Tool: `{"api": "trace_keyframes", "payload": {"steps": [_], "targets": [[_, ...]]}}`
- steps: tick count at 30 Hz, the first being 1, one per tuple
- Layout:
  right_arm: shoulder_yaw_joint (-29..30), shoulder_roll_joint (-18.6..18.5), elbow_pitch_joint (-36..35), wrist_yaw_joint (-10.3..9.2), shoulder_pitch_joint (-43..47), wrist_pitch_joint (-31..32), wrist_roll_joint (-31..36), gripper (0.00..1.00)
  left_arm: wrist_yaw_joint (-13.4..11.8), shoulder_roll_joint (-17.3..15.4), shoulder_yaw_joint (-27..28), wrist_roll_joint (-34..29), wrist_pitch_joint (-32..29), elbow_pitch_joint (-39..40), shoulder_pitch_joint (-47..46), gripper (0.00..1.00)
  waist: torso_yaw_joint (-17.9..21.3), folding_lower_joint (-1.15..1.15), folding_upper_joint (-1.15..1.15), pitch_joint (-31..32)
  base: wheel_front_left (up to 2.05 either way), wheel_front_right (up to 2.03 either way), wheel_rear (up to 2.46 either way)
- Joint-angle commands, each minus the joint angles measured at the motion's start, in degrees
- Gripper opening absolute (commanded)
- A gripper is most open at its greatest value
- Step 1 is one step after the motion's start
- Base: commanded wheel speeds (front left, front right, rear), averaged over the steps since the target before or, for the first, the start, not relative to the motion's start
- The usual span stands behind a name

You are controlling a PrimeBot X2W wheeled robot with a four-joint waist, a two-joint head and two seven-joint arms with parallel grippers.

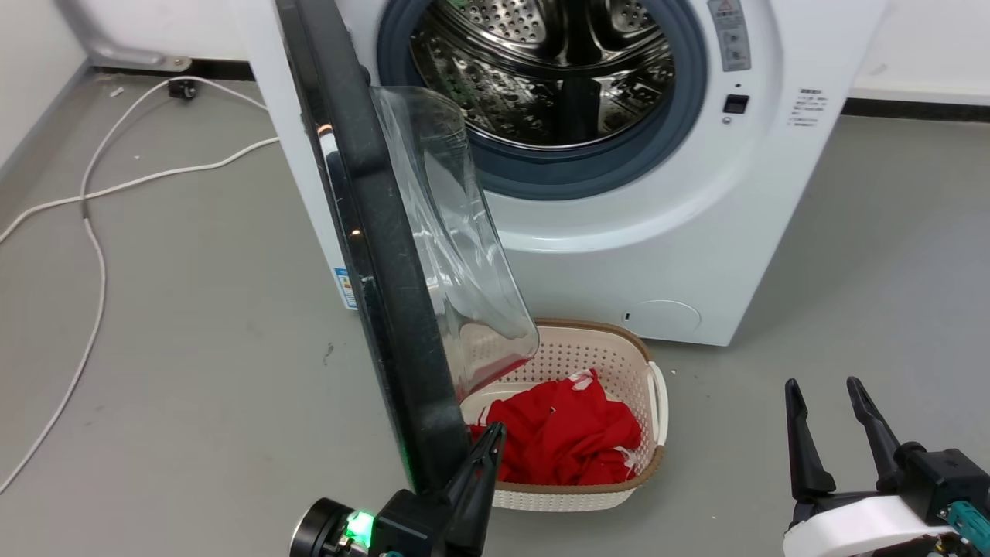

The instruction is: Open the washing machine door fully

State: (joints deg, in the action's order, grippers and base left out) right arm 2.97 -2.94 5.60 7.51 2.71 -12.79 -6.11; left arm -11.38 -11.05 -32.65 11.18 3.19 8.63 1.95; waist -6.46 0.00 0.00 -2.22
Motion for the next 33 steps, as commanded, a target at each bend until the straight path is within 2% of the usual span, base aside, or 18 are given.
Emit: {"api": "trace_keyframes", "payload": {"steps": [1,4,6,10,16,19,33], "targets": [[0.2,0.12,-0.14,-0.04,0.55,0.05,-0.28,1.0,-1.42,-1.15,1.52,-0.2,-0.37,0.11,0.92,0.0,-1.43,0.0,0.0,-0.03,0.0,0.0,0.0],[0.27,0.12,-0.09,-0.04,0.64,0.08,-0.4,1.0,-1.91,-1.19,1.59,-0.21,-0.47,0.95,1.67,0.0,-2.52,0.0,0.0,-0.03,0.0,0.0,0.0],[0.45,0.12,-0.14,-0.04,0.81,0.02,-0.26,1.0,-2.93,-1.79,1.91,-0.1,-0.63,1.94,3.24,0.0,-5.05,0.0,0.0,-0.03,0.0,0.0,0.0],[0.7,0.11,-0.35,-0.04,0.56,0.06,-0.11,1.0,-3.94,-2.27,3.01,0.09,-0.33,2.62,3.79,0.0,-7.61,0.0,0.0,-0.28,0.0,0.0,0.0],[0.66,0.11,-0.59,-0.04,0.02,0.09,0.1,1.0,-5.31,-2.9,5.02,0.6,0.23,2.6,4.0,0.0,-10.14,0.0,0.0,-0.92,0.0,0.0,0.0],[0.72,0.11,-0.69,-0.04,-0.07,0.09,0.23,1.0,-7.24,-3.77,7.84,1.21,1.08,2.15,4.61,0.0,-11.03,0.0,0.0,-1.43,0.0,0.0,0.0],[0.87,0.11,-1.42,-0.04,-1.47,1.34,0.54,1.0,-10.66,-8.06,18.44,4.32,3.17,1.25,3.18,0.0,-11.04,0.0,0.0,-3.88,0.0,0.0,0.0]]}}
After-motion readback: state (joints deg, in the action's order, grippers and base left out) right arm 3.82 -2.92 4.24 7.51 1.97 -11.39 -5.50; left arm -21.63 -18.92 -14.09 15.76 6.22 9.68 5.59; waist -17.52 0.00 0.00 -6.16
